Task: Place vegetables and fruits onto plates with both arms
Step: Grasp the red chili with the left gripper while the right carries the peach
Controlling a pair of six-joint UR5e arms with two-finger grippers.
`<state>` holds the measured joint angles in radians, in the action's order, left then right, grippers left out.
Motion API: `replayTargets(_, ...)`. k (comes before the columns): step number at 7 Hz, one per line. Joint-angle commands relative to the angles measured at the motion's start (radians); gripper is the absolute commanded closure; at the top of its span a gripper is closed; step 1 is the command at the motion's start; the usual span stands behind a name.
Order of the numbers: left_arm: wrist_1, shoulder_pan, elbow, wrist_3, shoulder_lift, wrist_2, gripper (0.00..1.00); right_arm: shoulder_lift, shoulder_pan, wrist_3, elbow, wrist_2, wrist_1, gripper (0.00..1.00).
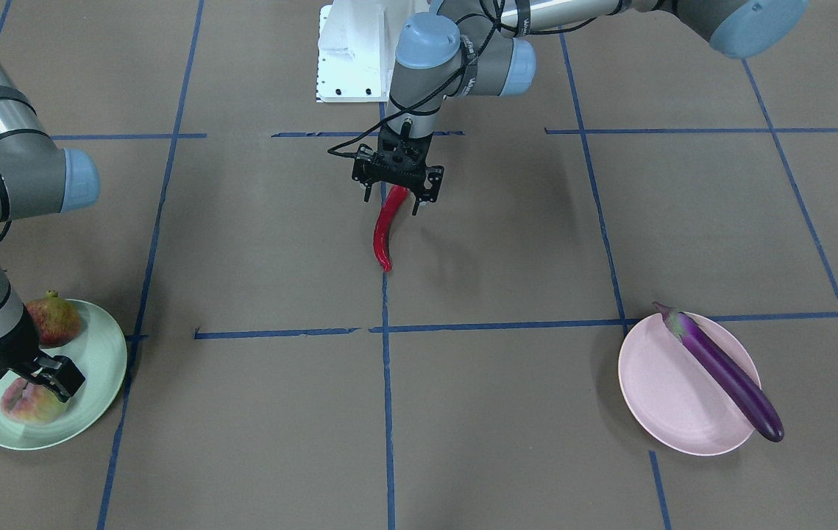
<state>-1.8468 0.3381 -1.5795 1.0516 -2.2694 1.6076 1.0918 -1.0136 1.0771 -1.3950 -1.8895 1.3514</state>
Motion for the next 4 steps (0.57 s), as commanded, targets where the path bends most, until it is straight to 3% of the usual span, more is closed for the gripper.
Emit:
replayTargets(1,0.003,-0.004,0.003,-0.004,0.001,-0.002,0.92,-0.001,0.001,0.004,-0.016,0.000,0.002,0.00)
replayTargets(2,0.004,0.002,-0.013,-0.001,0.001,-0.002,1.00,0.002,-0.002,0.009,-0.047,-0.019,0.012,0.00)
replayTargets(3,0.003,0.059,-0.057,0.013,0.004,-0.003,1.00,0.025,-0.005,0.012,-0.105,-0.073,0.015,0.00)
replayTargets(4,0.003,0.140,-0.142,0.116,0.096,0.003,1.00,0.075,-0.006,0.012,-0.177,-0.121,0.015,0.00)
